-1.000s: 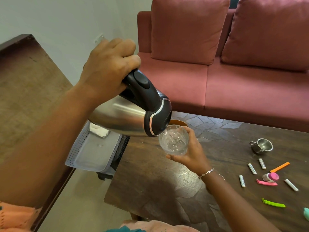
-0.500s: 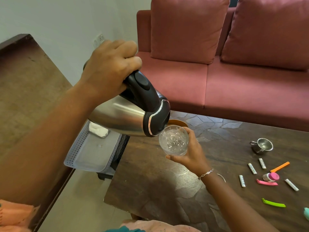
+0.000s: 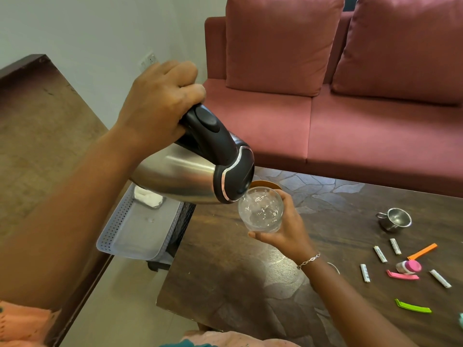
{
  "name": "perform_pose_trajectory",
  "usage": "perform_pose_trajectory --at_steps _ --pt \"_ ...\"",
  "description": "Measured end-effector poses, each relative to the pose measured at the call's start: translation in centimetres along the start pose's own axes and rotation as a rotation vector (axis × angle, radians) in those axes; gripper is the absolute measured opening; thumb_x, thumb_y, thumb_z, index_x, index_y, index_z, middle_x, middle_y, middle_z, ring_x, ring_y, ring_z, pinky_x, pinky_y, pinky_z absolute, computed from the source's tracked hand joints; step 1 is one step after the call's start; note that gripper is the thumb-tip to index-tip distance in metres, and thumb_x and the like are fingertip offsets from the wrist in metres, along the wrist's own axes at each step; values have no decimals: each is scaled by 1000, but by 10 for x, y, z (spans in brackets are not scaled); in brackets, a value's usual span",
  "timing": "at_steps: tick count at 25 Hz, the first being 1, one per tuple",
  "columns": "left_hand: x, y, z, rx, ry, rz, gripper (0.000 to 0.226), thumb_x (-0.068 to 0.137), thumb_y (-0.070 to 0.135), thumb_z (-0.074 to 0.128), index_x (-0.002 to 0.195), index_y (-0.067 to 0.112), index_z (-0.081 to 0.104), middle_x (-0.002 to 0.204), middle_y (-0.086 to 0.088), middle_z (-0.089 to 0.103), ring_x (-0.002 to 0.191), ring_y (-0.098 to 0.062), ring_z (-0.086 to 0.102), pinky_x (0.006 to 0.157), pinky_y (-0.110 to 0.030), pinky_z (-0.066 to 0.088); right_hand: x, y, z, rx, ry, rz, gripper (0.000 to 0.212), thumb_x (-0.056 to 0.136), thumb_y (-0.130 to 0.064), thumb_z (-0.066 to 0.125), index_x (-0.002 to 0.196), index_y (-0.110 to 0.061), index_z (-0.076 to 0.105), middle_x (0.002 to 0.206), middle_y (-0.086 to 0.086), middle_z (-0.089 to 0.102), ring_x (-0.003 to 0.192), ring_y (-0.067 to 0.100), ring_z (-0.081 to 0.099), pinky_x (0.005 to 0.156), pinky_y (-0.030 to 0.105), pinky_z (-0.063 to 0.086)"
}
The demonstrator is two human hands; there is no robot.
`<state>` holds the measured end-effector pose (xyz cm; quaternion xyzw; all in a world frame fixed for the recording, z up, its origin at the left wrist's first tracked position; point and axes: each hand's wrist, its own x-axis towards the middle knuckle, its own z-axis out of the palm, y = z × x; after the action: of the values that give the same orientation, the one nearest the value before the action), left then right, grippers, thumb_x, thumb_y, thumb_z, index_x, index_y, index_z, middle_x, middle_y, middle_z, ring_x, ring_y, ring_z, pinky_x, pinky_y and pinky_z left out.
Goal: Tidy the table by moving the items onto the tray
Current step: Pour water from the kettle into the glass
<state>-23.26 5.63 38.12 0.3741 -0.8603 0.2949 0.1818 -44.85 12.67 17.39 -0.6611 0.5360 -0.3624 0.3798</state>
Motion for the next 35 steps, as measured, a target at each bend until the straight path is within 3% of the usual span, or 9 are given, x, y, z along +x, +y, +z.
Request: perform_pose_trajectory --at_steps 8,11,14,19,22,26,29,31,35 --pt "-26 -19 14 -192 31 -311 11 69 -1 49 74 -4 59 72 -18 48 69 -34 46 57 -31 31 15 -10 -5 40 41 -51 89 51 -28 88 120 -26 31 120 -1 48 110 13 49 81 -3 35" --pt "-40 -30 19 -275 123 -456 14 70 0 49 76 -4 60 76 14 36 66 -9 37 56 -27 32 21 -13 -6 60 51 -49 88 49 -33 85 118 -27 31 118 -2 49 109 14 51 83 -3 35" --pt "-59 -44 24 -306 187 -648 21 69 0 45 82 -6 61 77 21 33 67 3 37 56 -27 35 26 -18 -5 59 61 -49 86 48 -40 82 117 -29 31 118 -2 50 109 15 51 85 1 37" --pt "-94 -56 31 -299 251 -960 19 73 1 47 85 -2 60 72 8 48 65 -6 46 58 -31 36 33 -29 7 30 91 -52 90 43 -55 77 118 -31 33 119 -5 50 112 20 50 96 37 44" --pt "-117 -60 32 -221 229 -1134 14 74 -5 51 86 -3 60 88 -22 57 78 -34 53 58 -27 27 39 -38 21 37 76 -66 93 46 -38 88 120 -26 33 117 -8 49 112 18 51 94 21 44" --pt "-157 -77 43 -225 155 -1371 18 76 -6 49 89 -1 61 95 -22 59 84 -36 54 61 -31 30 48 -54 46 63 65 -87 89 48 -25 89 118 -22 34 111 -15 47 103 5 50 82 -2 37" --pt "-191 -88 58 -320 87 -1588 26 74 -8 48 86 11 61 79 -11 62 77 -30 56 61 -35 41 58 -66 69 62 39 -87 90 48 -28 88 121 -17 36 114 -6 49 104 7 51 83 -1 37" --pt "-212 -96 70 -454 82 -1777 28 76 -10 43 77 16 54 64 1 51 69 -22 51 55 -31 40 66 -75 86 64 26 -88 93 47 -29 89 122 -17 35 114 -9 49 106 9 50 86 2 39" --pt "-256 -108 100 -693 93 -2047 38 71 -18 45 64 19 43 62 0 45 55 -14 42 47 -24 35 83 -92 118 50 -3 -108 93 51 -27 87 126 -14 33 122 -3 47 113 14 49 94 24 44"
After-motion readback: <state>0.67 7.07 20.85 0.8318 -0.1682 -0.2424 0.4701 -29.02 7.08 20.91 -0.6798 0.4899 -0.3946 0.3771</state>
